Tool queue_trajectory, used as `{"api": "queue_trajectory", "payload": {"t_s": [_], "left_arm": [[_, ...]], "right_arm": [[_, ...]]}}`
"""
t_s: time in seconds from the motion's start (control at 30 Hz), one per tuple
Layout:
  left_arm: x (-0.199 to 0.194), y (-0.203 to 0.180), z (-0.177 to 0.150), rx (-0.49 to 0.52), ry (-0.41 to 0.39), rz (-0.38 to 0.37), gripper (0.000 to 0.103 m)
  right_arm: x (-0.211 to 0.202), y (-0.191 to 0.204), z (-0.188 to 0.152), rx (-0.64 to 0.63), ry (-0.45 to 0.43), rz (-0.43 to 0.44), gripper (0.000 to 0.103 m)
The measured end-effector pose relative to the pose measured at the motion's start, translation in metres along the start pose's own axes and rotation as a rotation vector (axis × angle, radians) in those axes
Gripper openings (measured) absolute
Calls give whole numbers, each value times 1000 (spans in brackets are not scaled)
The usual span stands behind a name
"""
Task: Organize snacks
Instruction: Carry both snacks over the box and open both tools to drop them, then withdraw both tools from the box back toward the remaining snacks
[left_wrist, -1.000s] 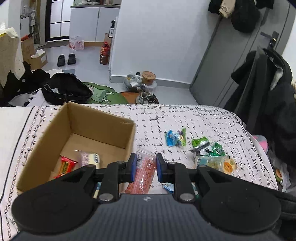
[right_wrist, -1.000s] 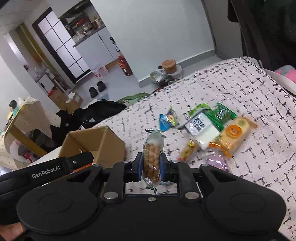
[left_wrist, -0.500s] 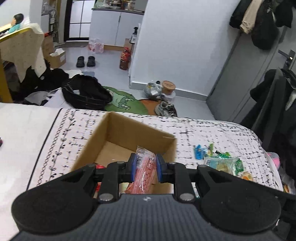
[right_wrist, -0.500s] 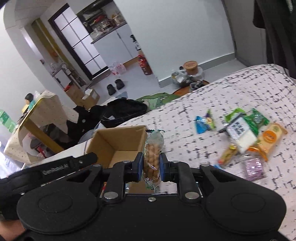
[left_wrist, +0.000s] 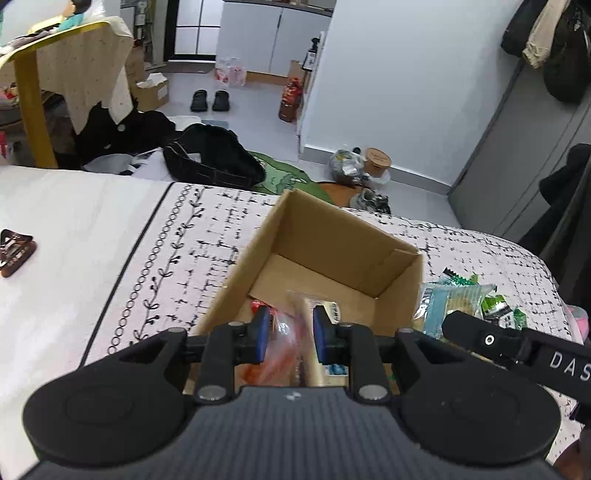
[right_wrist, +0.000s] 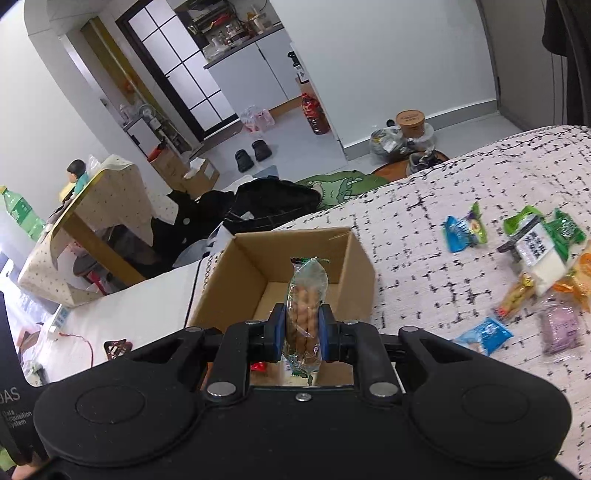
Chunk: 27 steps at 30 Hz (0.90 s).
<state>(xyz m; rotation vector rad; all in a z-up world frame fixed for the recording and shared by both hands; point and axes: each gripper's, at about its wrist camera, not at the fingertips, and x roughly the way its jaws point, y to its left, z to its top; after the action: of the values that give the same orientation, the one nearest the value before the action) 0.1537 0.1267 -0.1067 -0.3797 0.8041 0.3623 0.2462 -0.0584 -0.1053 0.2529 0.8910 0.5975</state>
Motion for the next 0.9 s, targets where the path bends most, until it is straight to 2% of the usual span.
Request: {"api": "queue_trajectory", "payload": {"t_s": [0.3,0.4,0.47,0.53,0.6,0.7,0.77,0.83,0.9], "left_arm": [[-10,9,0,-17,-13,16,27],[-10,14,1,-20,-15,31,33],[-9,15,0,-26,-9,34,35],[-8,16,0,-30,-6,34,39],[-8,15,-1,-25,-10,35,45],[-8,10,-1,-16,-12,31,54],[-9,5,-1,-8,-14,20,59],[-9,0,-2,5,-15,18,68],[-10,-6,-3,15,-14,16,74]], "right_arm": [[10,16,-5,-9,27,24,18],[14,18,-7,-1,39,55,19],[17,17,-7,5,51,103,23],[17,14,-6,7,52,116,33],[15,10,-5,9,52,119,36],[9,2,-4,10,47,95,37],[5,-4,-4,16,39,69,42],[-1,-11,-5,19,25,38,52],[-7,-20,-6,16,11,14,55]]}}
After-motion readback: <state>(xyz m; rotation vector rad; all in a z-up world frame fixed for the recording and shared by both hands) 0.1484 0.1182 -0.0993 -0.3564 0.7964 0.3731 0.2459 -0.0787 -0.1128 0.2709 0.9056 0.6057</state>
